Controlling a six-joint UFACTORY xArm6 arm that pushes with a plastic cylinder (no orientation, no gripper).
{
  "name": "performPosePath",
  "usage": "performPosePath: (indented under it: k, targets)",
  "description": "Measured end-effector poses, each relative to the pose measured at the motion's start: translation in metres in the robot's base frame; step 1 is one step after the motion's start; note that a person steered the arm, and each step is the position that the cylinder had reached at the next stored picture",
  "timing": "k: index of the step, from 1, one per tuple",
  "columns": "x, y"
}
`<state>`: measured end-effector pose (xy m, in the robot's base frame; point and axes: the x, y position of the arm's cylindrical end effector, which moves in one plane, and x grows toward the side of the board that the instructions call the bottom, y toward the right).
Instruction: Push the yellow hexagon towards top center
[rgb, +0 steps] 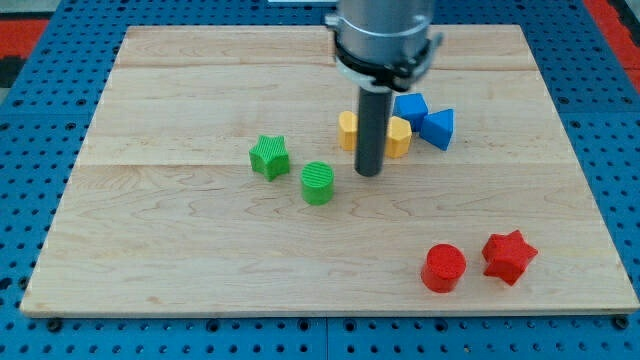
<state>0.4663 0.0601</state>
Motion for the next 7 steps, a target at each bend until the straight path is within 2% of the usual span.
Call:
performPosePath:
  k: [1, 2, 3, 4, 5, 6, 7]
  targets:
    - [0.017, -0.032]
    - [0.013, -0.080]
    - [0.012, -0.061]
    - [0.032, 0.030]
    - [0.012, 0.055]
    - [-0.027, 0.055]
    - [-0.036, 0.051]
